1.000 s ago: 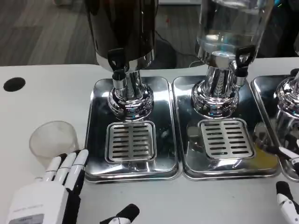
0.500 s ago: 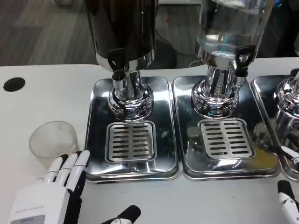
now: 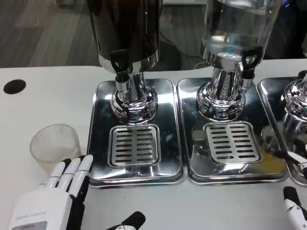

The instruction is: Grasp the cup under the faucet to collect the drink, then remove the cup.

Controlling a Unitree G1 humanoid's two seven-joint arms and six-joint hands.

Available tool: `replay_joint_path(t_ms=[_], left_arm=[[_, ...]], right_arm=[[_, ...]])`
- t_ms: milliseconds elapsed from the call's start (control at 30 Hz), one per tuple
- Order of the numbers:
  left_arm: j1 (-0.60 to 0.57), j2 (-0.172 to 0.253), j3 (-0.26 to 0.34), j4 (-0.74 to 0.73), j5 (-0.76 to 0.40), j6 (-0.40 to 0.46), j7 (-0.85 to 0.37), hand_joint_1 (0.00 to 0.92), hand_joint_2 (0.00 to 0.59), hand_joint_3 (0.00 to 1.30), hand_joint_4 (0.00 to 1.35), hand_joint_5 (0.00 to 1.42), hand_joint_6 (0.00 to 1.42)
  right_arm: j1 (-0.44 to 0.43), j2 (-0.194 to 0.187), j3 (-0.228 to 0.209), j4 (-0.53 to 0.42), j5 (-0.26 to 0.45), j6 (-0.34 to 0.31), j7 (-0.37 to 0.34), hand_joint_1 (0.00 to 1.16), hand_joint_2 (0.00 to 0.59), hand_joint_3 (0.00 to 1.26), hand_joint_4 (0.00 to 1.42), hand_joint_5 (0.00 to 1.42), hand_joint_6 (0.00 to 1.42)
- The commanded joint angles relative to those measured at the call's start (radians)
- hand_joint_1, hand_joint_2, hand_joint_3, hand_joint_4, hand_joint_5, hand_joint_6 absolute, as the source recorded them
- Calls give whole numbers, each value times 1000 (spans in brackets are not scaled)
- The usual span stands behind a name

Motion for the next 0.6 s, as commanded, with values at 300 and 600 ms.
replay_joint_path(t_ms=[300, 600], left_arm=[[7, -16, 94, -59, -91, 1, 20, 0, 53, 122, 13, 108, 307], [-69, -49, 236, -80, -145, 79, -38, 0, 45, 134, 53, 158, 372]], right_arm=[[-19, -23, -1, 32, 42, -7, 31, 438, 431, 200, 23, 0, 0], [-8, -27, -4, 63, 69, -34, 40, 438, 427, 200, 22, 0, 0]])
